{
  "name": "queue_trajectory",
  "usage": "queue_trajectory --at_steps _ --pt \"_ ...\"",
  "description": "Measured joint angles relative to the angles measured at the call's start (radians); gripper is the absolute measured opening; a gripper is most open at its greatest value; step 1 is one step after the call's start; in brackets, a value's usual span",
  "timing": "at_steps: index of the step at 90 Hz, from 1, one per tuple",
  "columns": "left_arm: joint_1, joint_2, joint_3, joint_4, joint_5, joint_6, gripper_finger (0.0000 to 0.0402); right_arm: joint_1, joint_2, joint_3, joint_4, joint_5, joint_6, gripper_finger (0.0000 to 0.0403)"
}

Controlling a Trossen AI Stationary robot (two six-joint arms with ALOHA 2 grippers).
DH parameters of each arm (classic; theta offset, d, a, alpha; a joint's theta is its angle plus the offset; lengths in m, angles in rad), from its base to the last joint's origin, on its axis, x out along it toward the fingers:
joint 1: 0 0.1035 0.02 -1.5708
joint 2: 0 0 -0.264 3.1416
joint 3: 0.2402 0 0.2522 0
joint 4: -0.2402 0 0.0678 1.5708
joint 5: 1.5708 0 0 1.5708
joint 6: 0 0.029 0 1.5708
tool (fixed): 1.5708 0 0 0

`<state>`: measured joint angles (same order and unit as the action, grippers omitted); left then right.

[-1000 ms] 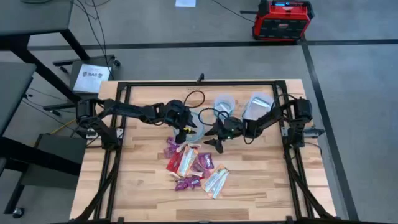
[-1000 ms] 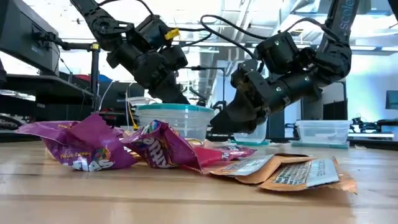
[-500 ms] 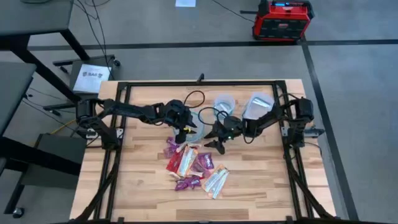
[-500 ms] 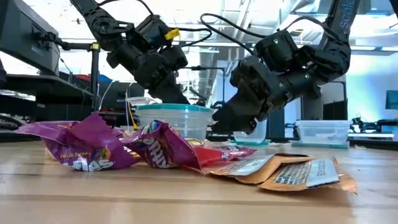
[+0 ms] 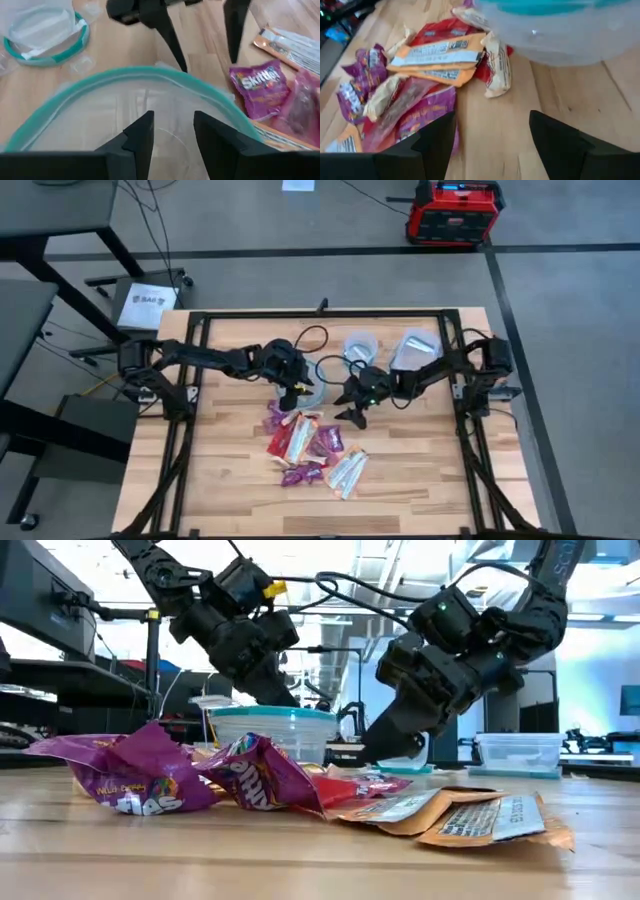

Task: Sort candy
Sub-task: Open the big round transparent bin

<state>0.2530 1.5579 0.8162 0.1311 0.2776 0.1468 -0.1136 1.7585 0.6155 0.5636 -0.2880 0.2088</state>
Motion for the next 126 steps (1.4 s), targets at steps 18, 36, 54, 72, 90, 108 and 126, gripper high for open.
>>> queue_trajectory --at_steps 18,36,54,72,90,108,126 --pt "-0.011 -0.090 0.039 -0.185 -0.058 -0.108 0.0127 -0.007 -0.053 0.000 -0.075 0.059 -0.060 0.0240" --pt "-0.075 -0.134 0.038 -0.396 -0.109 -0.213 0.0127 -0.031 -0.067 0.016 -0.060 0.081 -0.081 0.0240" --pt "-0.121 -0.135 0.013 -0.397 -0.163 -0.205 0.0127 -0.032 0.006 0.098 -0.061 0.106 -0.167 0.0240" --pt "-0.095 -0.135 0.011 -0.382 -0.189 -0.157 0.0127 -0.025 0.031 0.143 -0.067 0.028 -0.128 0.0240" --pt "-0.059 -0.133 0.010 -0.333 -0.201 -0.094 0.0127 0.007 0.027 0.146 -0.085 -0.040 -0.123 0.0240" --pt "-0.055 -0.132 0.031 -0.307 -0.200 -0.091 0.0127 -0.001 0.027 0.145 -0.175 -0.025 -0.058 0.0240" --pt "-0.058 -0.115 0.050 -0.208 -0.151 -0.060 0.0127 0.039 0.029 0.145 -0.138 0.031 -0.033 0.0240"
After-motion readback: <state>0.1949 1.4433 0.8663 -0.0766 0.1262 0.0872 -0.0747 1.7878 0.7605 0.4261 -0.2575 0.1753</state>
